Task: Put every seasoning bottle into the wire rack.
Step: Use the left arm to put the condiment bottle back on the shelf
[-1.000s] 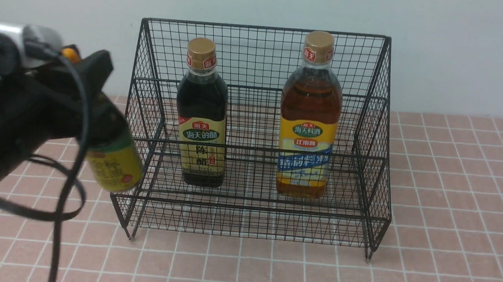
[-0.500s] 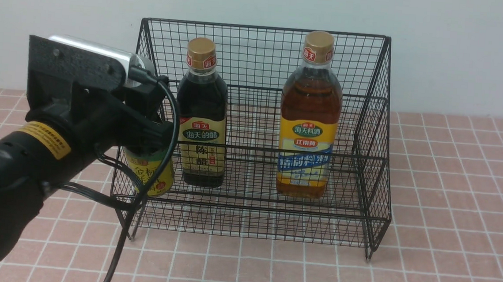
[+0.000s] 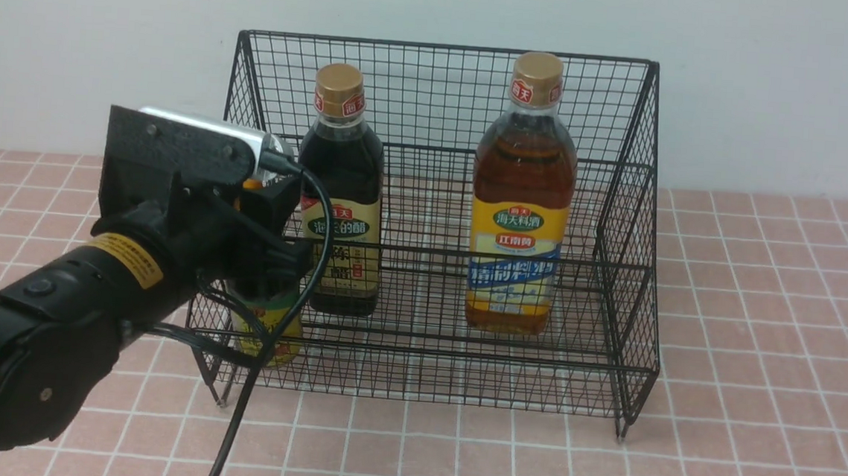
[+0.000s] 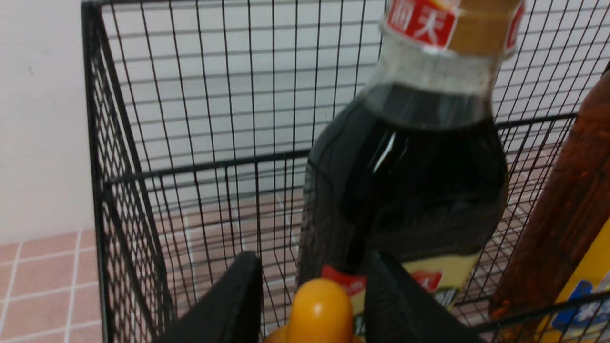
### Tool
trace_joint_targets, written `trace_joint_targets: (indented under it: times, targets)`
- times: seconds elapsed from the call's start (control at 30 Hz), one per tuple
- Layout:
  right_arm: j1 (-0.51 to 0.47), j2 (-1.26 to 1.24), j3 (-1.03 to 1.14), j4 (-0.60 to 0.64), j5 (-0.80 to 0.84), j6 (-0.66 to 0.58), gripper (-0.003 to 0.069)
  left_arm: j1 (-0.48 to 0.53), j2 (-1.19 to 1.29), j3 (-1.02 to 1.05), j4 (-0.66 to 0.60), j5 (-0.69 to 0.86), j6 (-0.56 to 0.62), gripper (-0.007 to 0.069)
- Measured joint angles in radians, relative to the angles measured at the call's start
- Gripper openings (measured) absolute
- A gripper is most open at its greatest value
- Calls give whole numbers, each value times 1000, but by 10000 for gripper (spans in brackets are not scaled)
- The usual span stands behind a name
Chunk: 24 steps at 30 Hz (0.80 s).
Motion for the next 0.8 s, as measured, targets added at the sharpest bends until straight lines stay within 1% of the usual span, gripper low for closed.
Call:
trace_joint_targets:
  times: [0.2, 0.53, 0.6, 0.7, 0.77, 0.8]
  targets:
    - [0, 0, 0, 0, 0, 0, -15, 0, 0, 29, -16, -25, -57, 256]
    - [0, 0, 0, 0, 0, 0, -15, 0, 0, 29, -7, -27, -74, 265]
    - [0, 0, 0, 0, 0, 0, -15, 0, 0, 29, 1, -29, -75, 290]
    - [0, 0, 0, 0, 0, 0, -15, 0, -4, 29, 14, -46, -75, 393]
    - [0, 0, 0, 0, 0, 0, -15, 0, -27, 29, 24, -30, -75, 456]
    - [0, 0, 0, 0, 0, 0, -15, 0, -41, 29, 29, -14, -75, 470]
